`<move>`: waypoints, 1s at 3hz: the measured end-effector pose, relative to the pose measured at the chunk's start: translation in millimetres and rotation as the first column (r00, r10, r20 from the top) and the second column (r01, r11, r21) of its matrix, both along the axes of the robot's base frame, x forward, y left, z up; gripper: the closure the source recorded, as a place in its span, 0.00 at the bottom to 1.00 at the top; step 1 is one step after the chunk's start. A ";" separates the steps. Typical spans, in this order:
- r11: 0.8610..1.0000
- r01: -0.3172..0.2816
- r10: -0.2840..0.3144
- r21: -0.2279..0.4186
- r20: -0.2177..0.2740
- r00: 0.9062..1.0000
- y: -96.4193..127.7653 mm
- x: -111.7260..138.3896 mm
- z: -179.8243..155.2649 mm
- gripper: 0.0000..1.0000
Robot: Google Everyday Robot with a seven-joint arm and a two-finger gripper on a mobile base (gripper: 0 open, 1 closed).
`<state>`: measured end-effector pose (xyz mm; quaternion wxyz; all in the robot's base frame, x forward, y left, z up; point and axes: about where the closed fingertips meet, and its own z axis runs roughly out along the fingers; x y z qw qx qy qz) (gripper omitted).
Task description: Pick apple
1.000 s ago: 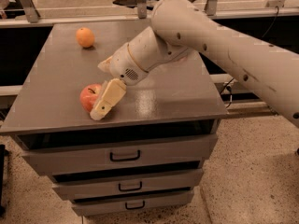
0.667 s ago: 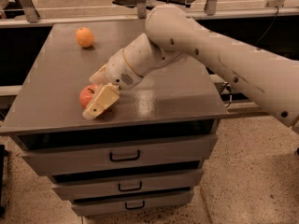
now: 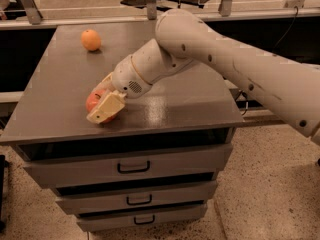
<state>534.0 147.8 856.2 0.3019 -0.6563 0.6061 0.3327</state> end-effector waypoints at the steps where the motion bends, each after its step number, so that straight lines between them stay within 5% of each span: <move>1: 0.998 0.026 -0.029 0.063 0.044 0.999 -12.0 9.5 27.8 0.93; 3: 0.942 0.047 -0.108 0.334 0.168 0.980 -57.5 55.1 118.6 1.00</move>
Offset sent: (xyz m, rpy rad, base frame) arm 0.0611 -0.0687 0.1351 0.3475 -0.2154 -0.0984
